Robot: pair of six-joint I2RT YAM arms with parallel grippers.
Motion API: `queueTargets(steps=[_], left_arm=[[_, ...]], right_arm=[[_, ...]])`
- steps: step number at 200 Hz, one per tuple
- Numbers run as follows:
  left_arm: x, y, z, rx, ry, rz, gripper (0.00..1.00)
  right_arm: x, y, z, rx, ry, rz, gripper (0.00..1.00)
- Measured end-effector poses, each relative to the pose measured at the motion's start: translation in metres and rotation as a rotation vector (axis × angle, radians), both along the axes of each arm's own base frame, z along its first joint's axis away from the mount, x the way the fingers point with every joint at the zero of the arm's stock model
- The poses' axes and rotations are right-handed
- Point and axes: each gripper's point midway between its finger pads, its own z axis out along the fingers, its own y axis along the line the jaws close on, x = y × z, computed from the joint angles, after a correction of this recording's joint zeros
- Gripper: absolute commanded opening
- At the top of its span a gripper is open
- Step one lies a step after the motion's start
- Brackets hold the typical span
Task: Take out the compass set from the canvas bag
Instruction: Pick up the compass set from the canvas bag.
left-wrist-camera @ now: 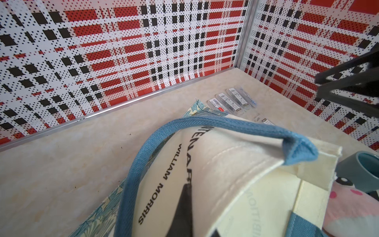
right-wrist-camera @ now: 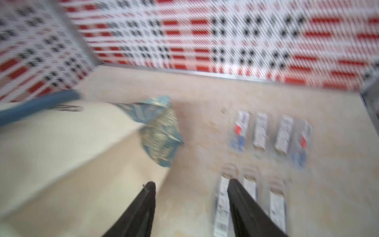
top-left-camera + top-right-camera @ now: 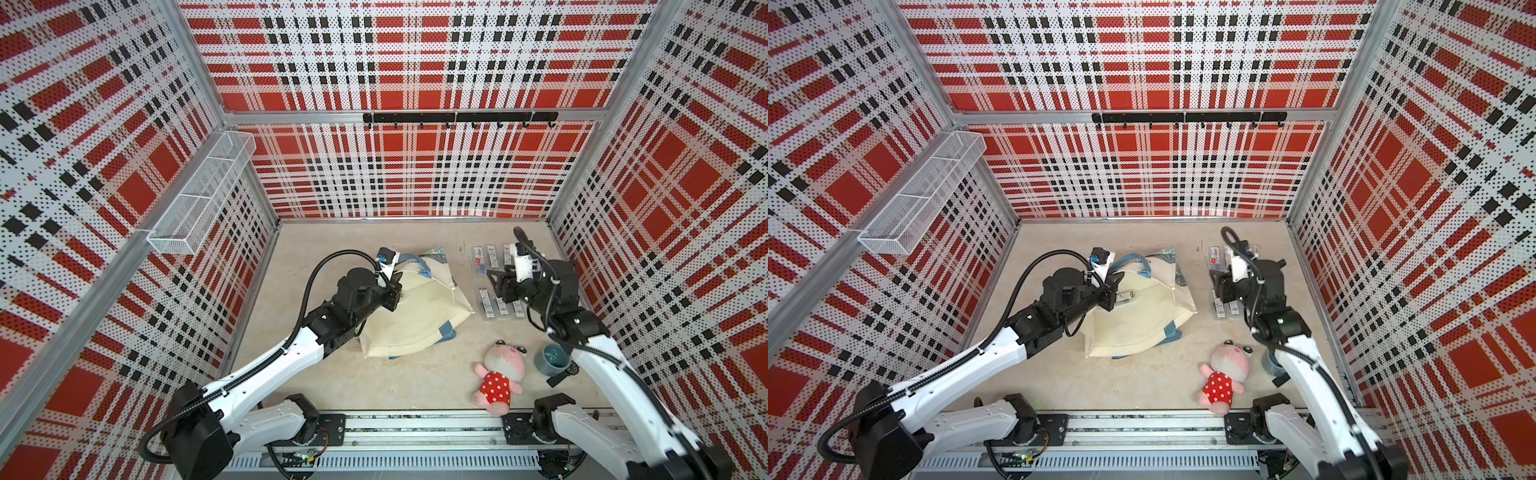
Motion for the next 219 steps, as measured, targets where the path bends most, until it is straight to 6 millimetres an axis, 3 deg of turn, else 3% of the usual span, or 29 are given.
queueTargets(steps=[17, 30, 51, 67, 95, 143, 198, 219], left_arm=[[-0.001, -0.002, 0.000, 0.011, 0.003, -0.008, 0.00], [-0.002, -0.003, 0.000, 0.019, 0.007, -0.011, 0.00], [-0.002, -0.005, -0.001, 0.031, 0.014, -0.016, 0.00], [-0.001, -0.006, 0.000, 0.037, 0.019, -0.015, 0.00], [-0.002, -0.010, 0.002, 0.045, 0.025, -0.022, 0.00], [-0.012, -0.020, 0.000, 0.054, 0.039, -0.056, 0.00], [-0.022, -0.030, -0.001, 0.056, 0.047, -0.092, 0.00], [-0.023, -0.031, -0.002, 0.058, 0.051, -0.096, 0.00]], right_arm=[[-0.048, 0.048, 0.016, -0.046, -0.164, 0.227, 0.51], [-0.078, 0.078, 0.012, -0.106, -0.261, 0.385, 0.53], [-0.113, 0.129, -0.022, -0.286, -0.366, 0.613, 0.54], [-0.121, 0.161, -0.051, -0.445, -0.421, 0.723, 0.54], [-0.103, 0.199, -0.104, -0.734, -0.488, 0.805, 0.56], [-0.056, 0.231, -0.173, -1.099, -0.561, 0.827, 0.61], [-0.015, 0.269, -0.204, -1.214, -0.571, 0.802, 0.56], [0.004, 0.273, -0.215, -1.251, -0.545, 0.752, 0.54]])
